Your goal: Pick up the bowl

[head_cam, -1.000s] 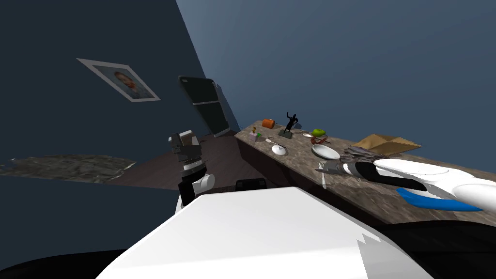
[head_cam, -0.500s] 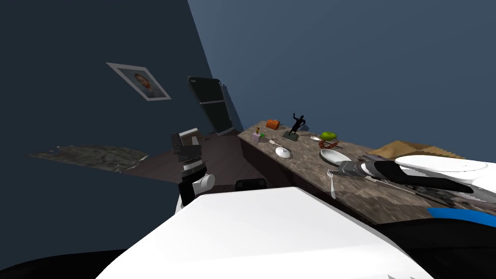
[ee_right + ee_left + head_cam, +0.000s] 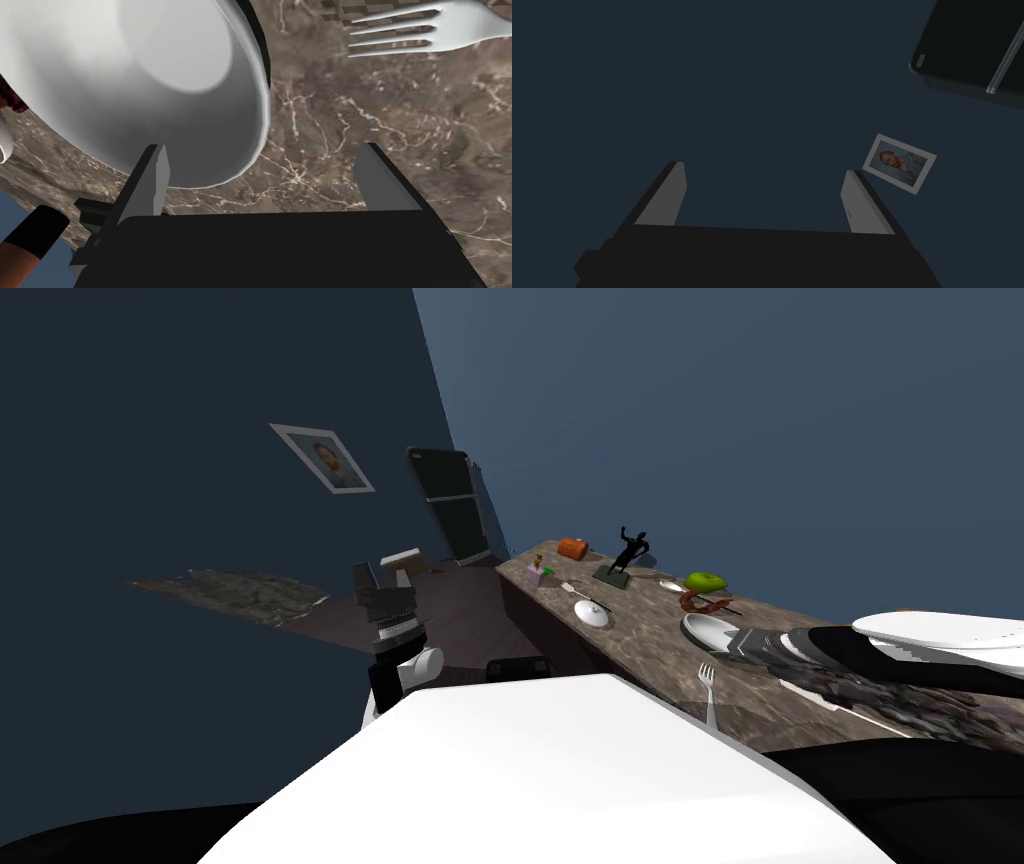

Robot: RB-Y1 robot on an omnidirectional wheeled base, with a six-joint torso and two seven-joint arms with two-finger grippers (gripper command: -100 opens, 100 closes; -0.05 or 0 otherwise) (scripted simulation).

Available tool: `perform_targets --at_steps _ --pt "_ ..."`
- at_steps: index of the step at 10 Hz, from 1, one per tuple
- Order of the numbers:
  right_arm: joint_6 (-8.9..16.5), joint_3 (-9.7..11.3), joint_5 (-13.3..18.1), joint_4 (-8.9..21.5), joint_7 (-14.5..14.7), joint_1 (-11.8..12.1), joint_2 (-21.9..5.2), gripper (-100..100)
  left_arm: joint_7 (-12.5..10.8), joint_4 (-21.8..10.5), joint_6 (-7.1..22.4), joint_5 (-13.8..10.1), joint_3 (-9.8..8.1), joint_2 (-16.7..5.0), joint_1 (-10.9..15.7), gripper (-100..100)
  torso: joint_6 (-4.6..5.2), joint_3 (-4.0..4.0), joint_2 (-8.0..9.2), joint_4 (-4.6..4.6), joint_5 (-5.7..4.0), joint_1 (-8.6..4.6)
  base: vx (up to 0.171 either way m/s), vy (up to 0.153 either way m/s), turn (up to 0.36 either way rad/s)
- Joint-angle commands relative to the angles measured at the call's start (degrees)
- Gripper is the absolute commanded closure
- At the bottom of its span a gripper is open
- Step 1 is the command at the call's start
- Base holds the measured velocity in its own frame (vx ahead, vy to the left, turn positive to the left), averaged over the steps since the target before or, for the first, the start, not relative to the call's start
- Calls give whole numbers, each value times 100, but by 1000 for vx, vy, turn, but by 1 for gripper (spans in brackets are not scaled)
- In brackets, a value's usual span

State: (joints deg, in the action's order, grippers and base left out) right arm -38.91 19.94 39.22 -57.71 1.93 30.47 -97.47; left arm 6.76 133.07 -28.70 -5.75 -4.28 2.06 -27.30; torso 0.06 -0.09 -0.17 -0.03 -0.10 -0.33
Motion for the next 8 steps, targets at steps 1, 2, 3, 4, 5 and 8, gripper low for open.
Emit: perform_targets --at_steps 1,2,3,4,5,8 --pt "0 0 0 0 0 0 0 -100 0 0 0 0 0 0 0 0 0 0 0 0 0 0 34 -49 63" --pt "-9 17 12 8 -30 -2 0 0 0 0 0 0 0 0 -1 0 7 4 8 2 1 12 6 -9 -8" --pt "-28 301 -276 178 197 113 63 -100 0 0 0 0 0 1 0 0 6 10 18 4 5 26 -59 -6 376" --pt "-28 364 -466 178 197 113 63 -100 0 0 0 0 1 1 2 0 -4 19 36 7 7 31 -84 -25 283" --pt "-28 364 -621 178 197 113 63 -100 0 0 0 0 1 1 1 0 6 28 48 11 6 27 -46 -15 -15" --pt "-47 713 -1156 349 421 228 125 -100 0 0 0 0 0 1 1 0 8 31 53 13 7 28 -64 -10 184"
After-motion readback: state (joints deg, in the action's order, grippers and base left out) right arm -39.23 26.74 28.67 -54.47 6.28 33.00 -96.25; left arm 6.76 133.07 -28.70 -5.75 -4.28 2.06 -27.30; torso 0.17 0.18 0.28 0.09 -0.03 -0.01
